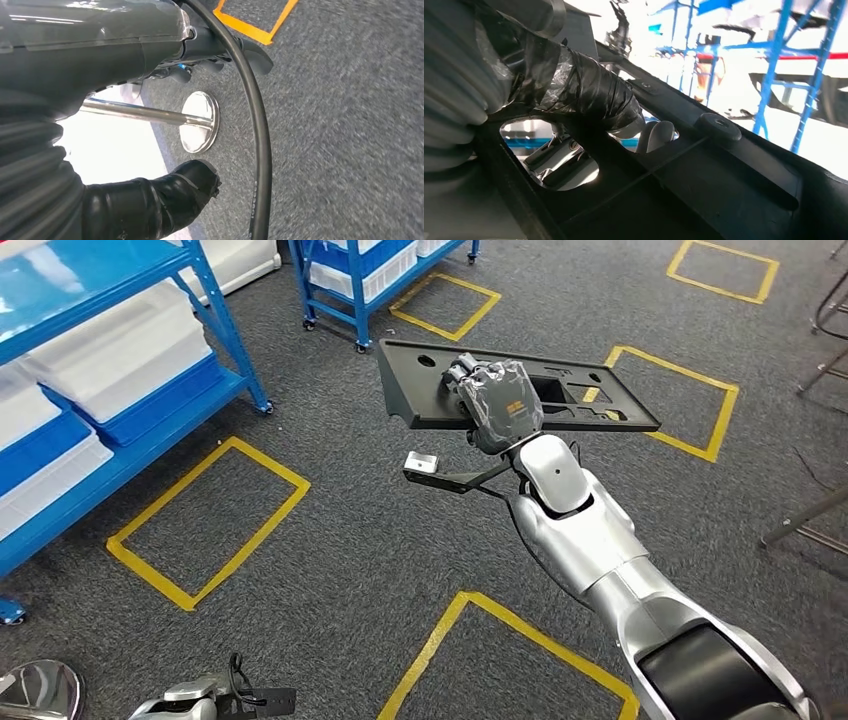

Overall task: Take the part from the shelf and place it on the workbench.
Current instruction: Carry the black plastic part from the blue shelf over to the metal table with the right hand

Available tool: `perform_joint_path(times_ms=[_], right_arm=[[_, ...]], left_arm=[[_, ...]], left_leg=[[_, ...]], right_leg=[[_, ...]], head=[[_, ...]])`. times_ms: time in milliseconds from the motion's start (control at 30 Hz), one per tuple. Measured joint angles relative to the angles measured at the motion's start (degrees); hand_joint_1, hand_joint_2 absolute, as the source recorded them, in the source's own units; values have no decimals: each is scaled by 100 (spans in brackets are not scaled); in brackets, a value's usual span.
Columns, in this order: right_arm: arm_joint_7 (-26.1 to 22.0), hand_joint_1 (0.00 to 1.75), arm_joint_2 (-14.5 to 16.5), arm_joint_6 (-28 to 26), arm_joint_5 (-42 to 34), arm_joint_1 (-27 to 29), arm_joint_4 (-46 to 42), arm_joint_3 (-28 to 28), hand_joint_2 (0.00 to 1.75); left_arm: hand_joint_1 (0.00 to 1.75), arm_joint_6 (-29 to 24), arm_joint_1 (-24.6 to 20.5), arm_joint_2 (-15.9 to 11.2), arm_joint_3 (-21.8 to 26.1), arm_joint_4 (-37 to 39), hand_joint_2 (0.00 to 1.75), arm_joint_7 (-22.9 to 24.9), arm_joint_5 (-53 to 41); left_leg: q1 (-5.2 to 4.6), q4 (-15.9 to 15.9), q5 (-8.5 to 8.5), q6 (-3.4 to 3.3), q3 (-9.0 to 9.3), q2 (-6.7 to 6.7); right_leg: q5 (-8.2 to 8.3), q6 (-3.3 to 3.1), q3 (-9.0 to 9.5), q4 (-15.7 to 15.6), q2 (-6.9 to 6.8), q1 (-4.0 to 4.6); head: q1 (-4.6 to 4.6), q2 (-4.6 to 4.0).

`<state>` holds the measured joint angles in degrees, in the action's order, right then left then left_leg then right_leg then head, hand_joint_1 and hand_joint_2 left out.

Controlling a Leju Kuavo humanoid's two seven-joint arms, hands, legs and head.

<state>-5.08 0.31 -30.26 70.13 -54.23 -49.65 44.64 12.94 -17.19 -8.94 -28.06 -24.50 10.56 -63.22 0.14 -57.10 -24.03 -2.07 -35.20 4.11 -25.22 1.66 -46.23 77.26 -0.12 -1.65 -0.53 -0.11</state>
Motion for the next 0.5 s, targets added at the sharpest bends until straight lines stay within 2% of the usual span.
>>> perform_joint_path(times_ms=[33, 67, 100, 133, 167, 200, 233, 267, 300, 367, 400, 433, 467, 500], right_arm=[[2, 175, 1, 4, 0, 20, -26, 13, 175], [3, 175, 1, 8, -1, 30, -57, 24, 175], [5, 175, 4, 12, -3, 31, -89, 33, 175], [8, 175, 7, 18, -13, 28, -122, 37, 175], [-1, 175, 8, 25, -30, 15, -148, 38, 175], [-24, 175, 5, 31, -58, -2, -163, 39, 175], [-61, 175, -2, 34, -93, -20, -168, 40, 175], [-106, 175, -12, 37, -130, -45, -167, 41, 175], [-143, 175, -21, 39, -165, -67, -166, 41, 175], [-197, 175, -25, 48, -215, -110, -165, 41, 175], [-217, 175, -23, 56, -228, -120, -165, 41, 175], [-233, 175, -22, 68, -234, -124, -165, 41, 175], [-241, 175, -22, 82, -237, -124, -165, 41, 175], [-244, 175, -23, 95, -238, -125, -165, 41, 175]], left_arm=[[0, 22, 1, -9, 27, -1, 175, 2, 7], [0, 63, 3, -16, 54, -3, 175, -15, 33], [0, 119, 8, -24, 89, -7, 175, -53, 74], [0, 192, 12, -33, 134, -10, 175, -113, 128], [0, 273, 11, -37, 179, -13, 175, -190, 177], [0, 346, 3, -34, 216, -13, 175, -272, 212], [0, 412, -12, -30, 246, -13, 175, -349, 236], [0, 465, -25, -15, 268, -13, 175, -412, 250], [0, 507, -31, 2, 285, -13, 175, -464, 271], [0, 562, -27, 14, 317, -13, 175, -521, 306], [0, 575, -23, 13, 332, -13, 175, -536, 317], [0, 579, -20, 6, 347, -13, 175, -544, 320], [0, 575, -18, 0, 364, -13, 175, -551, 319], [0, 569, -17, -2, 378, -14, 175, -555, 315]], left_leg=[[7, -23, 52, 30, -97, 60], [9, -48, 95, 65, -180, 111], [14, -78, 127, 105, -238, 158], [20, -96, 165, 154, -268, 210], [41, -104, 203, 204, -283, 273], [71, -102, 247, 255, -287, 348], [110, -100, 264, 305, -302, 362], [146, -149, 207, 340, -334, 280], [166, -298, 59, 361, -398, 128], [166, -961, -420, 365, -640, -244], [154, -1371, -627, 357, -779, -335], [138, -1687, -740, 344, -873, -377], [121, -1808, -739, 321, -875, -393], [106, -1702, -643, 288, -767, -406]], right_leg=[[130, 37, 231, -145, -61, -41], [105, 56, 590, -489, -179, -61], [-61, 56, 991, -982, -302, -43], [-249, 26, 1300, -1397, -401, -10], [-405, -20, 1496, -1705, -442, 43], [-443, -81, 1544, -1868, -403, 94], [-386, -154, 1508, -1880, -344, 115], [-328, -223, 1476, -1900, -278, 131], [-271, -296, 1441, -1911, -220, 134], [-176, -400, 1343, -1901, -91, 155], [-139, -431, 1285, -1885, -15, 177], [-106, -448, 1229, -1865, 69, 201], [-78, -456, 1176, -1840, 159, 221], [-56, -458, 1126, -1811, 249, 237]], head=[[0, 0], [0, 0], [1, 0], [2, 0], [3, 0], [4, 0], [5, 0], [3, 0], [5, 0], [7, 0], [9, 0], [9, 0], [9, 0], [9, 0]])
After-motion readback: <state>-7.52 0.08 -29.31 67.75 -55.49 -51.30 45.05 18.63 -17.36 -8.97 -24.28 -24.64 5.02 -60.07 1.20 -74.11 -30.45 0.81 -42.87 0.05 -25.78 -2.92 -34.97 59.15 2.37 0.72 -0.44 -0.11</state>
